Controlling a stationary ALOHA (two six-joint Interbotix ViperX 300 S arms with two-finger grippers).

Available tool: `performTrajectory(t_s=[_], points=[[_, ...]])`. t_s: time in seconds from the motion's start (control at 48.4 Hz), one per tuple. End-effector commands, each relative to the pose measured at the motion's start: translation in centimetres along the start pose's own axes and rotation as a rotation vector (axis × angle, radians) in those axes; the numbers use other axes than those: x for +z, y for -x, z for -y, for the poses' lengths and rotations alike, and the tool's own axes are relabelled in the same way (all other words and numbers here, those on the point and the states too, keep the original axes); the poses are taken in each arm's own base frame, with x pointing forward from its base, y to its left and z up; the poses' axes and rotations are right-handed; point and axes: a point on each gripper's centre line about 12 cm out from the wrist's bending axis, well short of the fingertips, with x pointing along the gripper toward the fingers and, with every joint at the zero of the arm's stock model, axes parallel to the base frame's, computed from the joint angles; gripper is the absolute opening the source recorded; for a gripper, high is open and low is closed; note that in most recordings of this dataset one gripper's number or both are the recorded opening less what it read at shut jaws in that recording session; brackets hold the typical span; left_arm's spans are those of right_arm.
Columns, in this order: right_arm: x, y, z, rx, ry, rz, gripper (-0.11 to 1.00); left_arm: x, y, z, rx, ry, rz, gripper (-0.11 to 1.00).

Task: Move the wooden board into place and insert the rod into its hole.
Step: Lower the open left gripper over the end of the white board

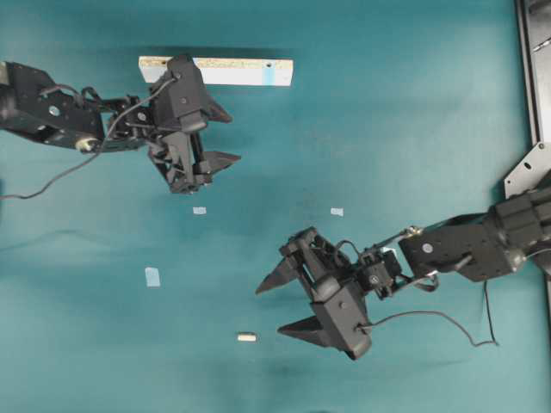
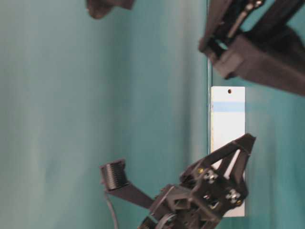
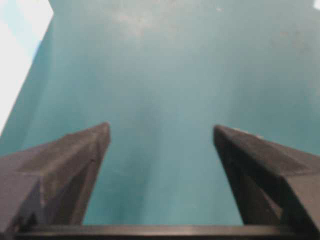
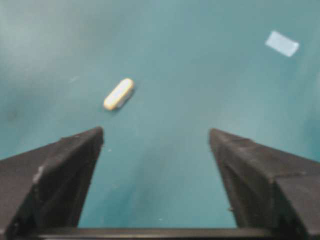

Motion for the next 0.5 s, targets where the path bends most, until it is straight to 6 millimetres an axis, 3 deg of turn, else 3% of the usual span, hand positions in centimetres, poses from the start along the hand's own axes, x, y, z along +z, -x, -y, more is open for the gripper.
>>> performTrajectory(t_s=[0.0,0.269,0.476], points=[[2.6,1.4,0.4,-0.015,0.006,0.058,0.97,1.9,1.9,-0.4,0.004,-0.004,0.029,0.91],[4.6,4.0,0.9,-0.039,0.010,0.047,0.97,3.1,5.4,-3.2,0.058,-0.073,-0.041,0.91],[5.3,5.3,1.2,-0.050,0.006,0.024,0.97,3.8,6.3,-7.0,0.139,-0.122,-0.042,0.91]])
